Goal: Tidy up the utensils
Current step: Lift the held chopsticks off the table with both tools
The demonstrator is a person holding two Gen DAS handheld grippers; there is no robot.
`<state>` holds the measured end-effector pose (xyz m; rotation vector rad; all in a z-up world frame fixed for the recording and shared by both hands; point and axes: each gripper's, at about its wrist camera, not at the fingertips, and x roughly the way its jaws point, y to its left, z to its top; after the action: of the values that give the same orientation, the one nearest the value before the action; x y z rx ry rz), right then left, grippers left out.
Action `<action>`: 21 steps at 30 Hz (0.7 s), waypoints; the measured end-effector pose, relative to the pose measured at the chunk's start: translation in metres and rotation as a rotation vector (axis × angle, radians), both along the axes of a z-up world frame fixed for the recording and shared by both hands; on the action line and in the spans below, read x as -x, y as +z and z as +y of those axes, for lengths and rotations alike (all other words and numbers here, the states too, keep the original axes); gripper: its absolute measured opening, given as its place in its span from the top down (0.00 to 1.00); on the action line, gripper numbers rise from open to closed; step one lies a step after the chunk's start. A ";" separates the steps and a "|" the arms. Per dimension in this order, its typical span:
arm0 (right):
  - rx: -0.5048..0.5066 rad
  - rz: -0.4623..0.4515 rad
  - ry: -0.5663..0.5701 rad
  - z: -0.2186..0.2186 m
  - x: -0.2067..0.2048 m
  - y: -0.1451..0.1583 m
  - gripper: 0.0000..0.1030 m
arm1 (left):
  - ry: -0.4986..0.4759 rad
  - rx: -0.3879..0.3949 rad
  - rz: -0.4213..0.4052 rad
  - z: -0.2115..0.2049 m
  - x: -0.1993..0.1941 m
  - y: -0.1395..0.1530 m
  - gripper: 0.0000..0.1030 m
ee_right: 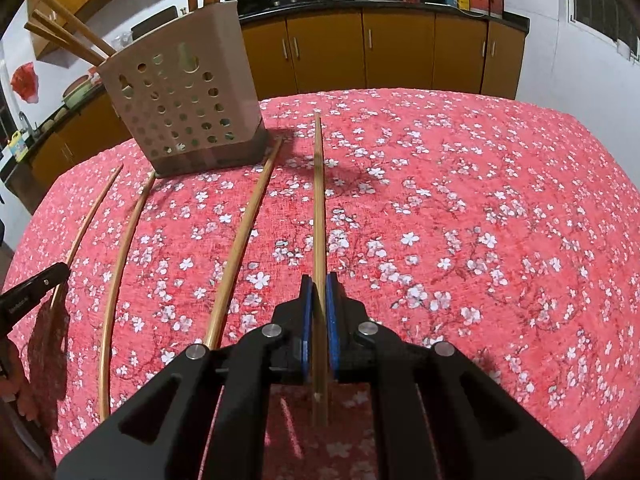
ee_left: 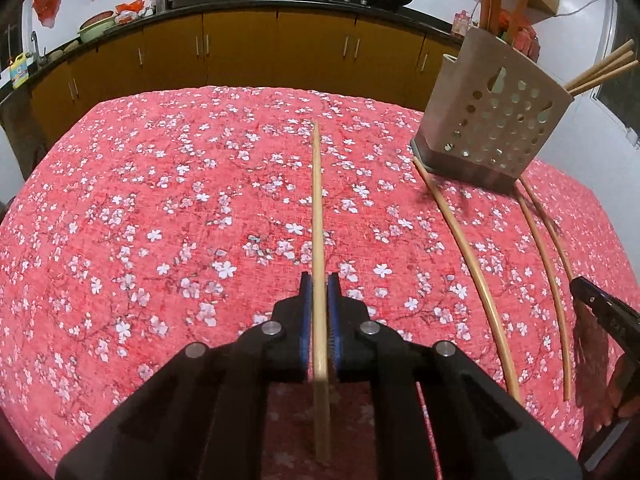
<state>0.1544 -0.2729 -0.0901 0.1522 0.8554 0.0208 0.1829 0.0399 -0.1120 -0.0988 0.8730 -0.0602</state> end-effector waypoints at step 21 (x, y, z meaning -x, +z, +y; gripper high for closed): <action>0.019 0.002 0.008 0.003 0.002 0.002 0.92 | -0.027 -0.029 0.005 -0.008 0.013 0.001 0.90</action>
<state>0.1524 -0.2697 -0.0883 0.1309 0.8581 0.0203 0.1704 0.0322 -0.1112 -0.0605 0.8798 -0.0723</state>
